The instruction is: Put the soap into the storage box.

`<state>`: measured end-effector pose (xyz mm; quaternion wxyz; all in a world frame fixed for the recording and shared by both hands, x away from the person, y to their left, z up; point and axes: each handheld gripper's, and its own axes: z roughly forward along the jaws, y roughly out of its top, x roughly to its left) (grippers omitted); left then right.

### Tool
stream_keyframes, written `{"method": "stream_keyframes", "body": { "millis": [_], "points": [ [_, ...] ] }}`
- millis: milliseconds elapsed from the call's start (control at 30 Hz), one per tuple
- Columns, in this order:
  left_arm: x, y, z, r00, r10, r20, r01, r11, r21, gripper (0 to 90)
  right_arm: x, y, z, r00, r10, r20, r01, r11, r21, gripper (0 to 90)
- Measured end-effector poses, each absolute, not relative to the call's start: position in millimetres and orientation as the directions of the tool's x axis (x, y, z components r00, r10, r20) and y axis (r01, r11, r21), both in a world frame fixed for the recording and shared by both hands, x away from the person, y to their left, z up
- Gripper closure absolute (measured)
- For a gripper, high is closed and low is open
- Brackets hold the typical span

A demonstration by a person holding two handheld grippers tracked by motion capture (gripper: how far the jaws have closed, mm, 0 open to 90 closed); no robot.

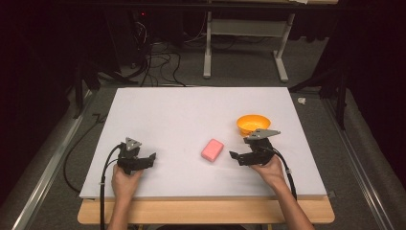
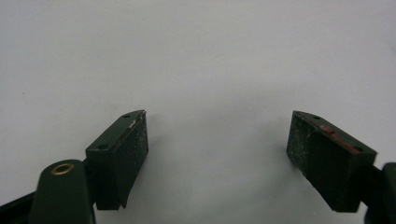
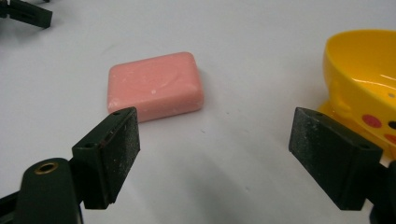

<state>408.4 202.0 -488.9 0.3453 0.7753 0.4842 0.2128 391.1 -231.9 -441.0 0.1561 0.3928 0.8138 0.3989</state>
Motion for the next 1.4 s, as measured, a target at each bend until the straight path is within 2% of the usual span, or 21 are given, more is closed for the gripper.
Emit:
{"method": "stream_keyframes", "body": {
  "millis": [500, 1400],
  "points": [
    [408, 202, -489, 0.441, 0.898, -0.005, 0.604, -0.293, 0.741, 21.1, 404, -199, -435, -0.692, 0.719, 0.056, 0.486, 0.409, 0.772, 14.0],
    [408, 202, -489, 0.441, 0.897, -0.002, 0.603, -0.295, 0.741, 21.2, 429, -154, -458, -0.734, 0.678, 0.041, 0.493, 0.49, 0.719, 12.2]
  ]
}}
